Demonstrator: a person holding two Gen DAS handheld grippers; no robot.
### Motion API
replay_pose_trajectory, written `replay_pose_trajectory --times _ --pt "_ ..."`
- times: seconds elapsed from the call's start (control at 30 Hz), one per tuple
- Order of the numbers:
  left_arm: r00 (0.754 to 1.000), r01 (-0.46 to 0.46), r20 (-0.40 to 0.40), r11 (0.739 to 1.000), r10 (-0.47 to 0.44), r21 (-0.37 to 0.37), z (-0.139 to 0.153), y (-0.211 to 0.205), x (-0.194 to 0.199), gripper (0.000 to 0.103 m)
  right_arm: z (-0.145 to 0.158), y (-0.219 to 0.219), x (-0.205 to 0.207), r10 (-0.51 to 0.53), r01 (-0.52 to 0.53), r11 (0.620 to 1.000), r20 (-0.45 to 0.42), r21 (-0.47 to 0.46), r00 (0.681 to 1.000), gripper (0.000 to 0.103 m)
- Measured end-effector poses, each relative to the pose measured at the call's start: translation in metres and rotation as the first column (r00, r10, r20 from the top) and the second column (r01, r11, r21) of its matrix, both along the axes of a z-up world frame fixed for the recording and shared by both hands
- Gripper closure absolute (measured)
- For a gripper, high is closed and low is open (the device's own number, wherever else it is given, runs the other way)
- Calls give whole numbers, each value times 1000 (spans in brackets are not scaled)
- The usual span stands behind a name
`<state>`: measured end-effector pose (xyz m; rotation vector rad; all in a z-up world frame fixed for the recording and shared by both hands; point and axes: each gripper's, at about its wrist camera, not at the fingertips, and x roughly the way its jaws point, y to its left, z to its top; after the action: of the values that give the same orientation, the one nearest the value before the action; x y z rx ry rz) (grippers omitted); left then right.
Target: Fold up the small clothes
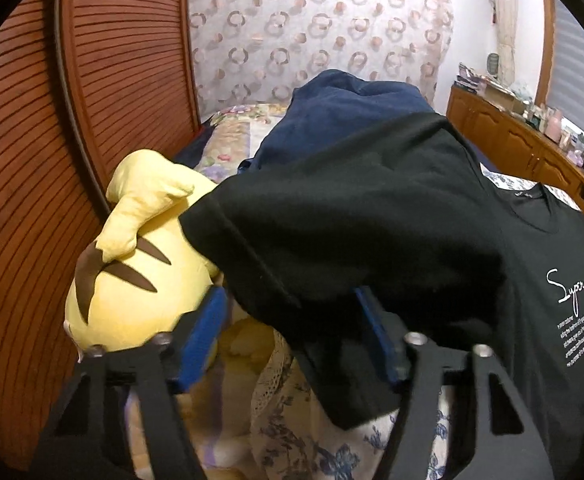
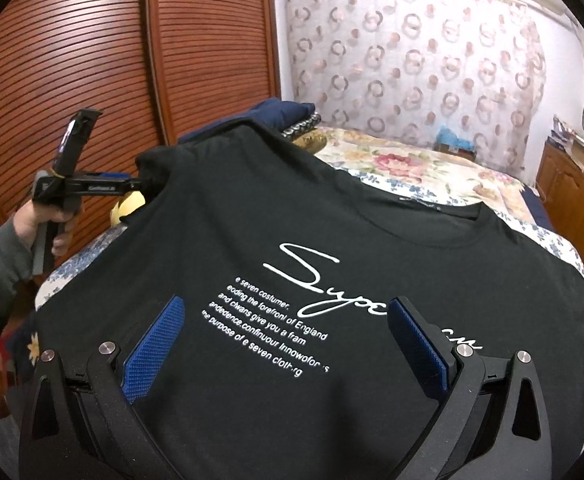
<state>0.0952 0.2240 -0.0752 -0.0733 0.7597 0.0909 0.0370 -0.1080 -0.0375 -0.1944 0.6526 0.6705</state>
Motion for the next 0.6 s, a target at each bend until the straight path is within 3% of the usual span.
replay_pose_trajectory --times 0.1,0.27,0.43,0.6 --pt "1000 0 -10 1000 0 -6 -3 4 5 60 -1 2 0 5 -5 1000 2 -9 1000 0" --pt "1000 3 -4 999 -3 -45 -5 11 5 101 -1 3 2 8 -8 1000 3 -11 1000 0" --pt "999 9 54 999 -7 -33 9 4 -12 103 -3 1 3 1 -1 1000 -2 -3 1000 0" --pt "988 55 143 998 -50 -36 43 -12 -38 103 -2 -6 4 -14 14 1000 2 13 1000 0"
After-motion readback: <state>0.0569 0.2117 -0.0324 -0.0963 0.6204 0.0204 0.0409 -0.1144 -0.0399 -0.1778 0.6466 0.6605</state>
